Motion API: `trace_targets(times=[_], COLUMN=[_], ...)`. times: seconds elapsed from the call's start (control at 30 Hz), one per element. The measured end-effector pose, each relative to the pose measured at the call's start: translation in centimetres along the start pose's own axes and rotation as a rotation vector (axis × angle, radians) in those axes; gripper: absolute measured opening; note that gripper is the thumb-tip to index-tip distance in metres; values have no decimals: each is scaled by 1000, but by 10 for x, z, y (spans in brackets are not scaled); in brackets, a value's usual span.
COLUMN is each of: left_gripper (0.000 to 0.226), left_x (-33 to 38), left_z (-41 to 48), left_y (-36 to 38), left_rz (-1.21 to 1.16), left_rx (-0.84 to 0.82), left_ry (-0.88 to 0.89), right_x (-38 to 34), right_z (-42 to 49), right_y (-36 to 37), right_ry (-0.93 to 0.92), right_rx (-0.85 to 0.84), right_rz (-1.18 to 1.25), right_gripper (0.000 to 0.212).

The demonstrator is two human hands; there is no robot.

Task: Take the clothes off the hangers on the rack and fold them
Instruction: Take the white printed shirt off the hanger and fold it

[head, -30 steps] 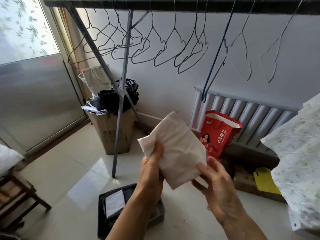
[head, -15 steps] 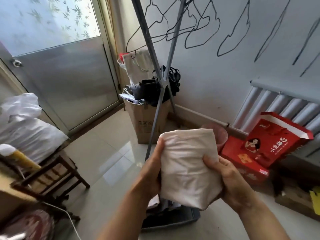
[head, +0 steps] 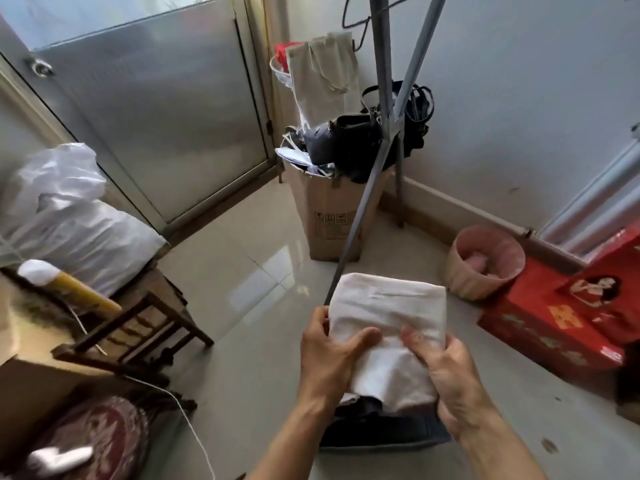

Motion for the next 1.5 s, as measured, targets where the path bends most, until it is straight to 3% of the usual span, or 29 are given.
trace_targets(times=[0.17, 0.3, 0.53, 1.2, 1.27, 1.43, 1.5], left_gripper=[61, 49, 19, 42, 43, 47, 45], left_x=[-80, -151, -254, -429, -438, -453, -453], left_z=[27, 36, 59, 155, 163, 176, 177], left_y=[-9, -11, -13, -18, -18, -17, -15], left_rz=[-74, 12, 99, 116, 120, 199, 202], left_rx=[-101, -123, -168, 39, 45, -24, -39], left_ry=[-324, -505, -527, -572, -572, -658, -659], right_x=[53, 114, 208, 354, 361, 372, 377], right_z=[53, 96, 159, 298, 308, 321, 319], right_y=[-17, -39, -62, -56, -54, -51, -50], right_ry=[129, 243, 474, 516, 517, 441, 432], right_rx=[62, 127, 82, -3, 4, 95, 92], right_rz=[-108, -310, -379, -477, -497, -750, -780], right_gripper=[28, 31, 13, 21, 25, 62, 62])
Point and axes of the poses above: each hand's wrist, its own z-axis towards the middle knuckle, its own y-axis out of the palm, x = y × z, the point moved 1 cm from there along z, towards the middle knuckle, and after that the axes turned 1 degree about y, right-handed, at the moved point
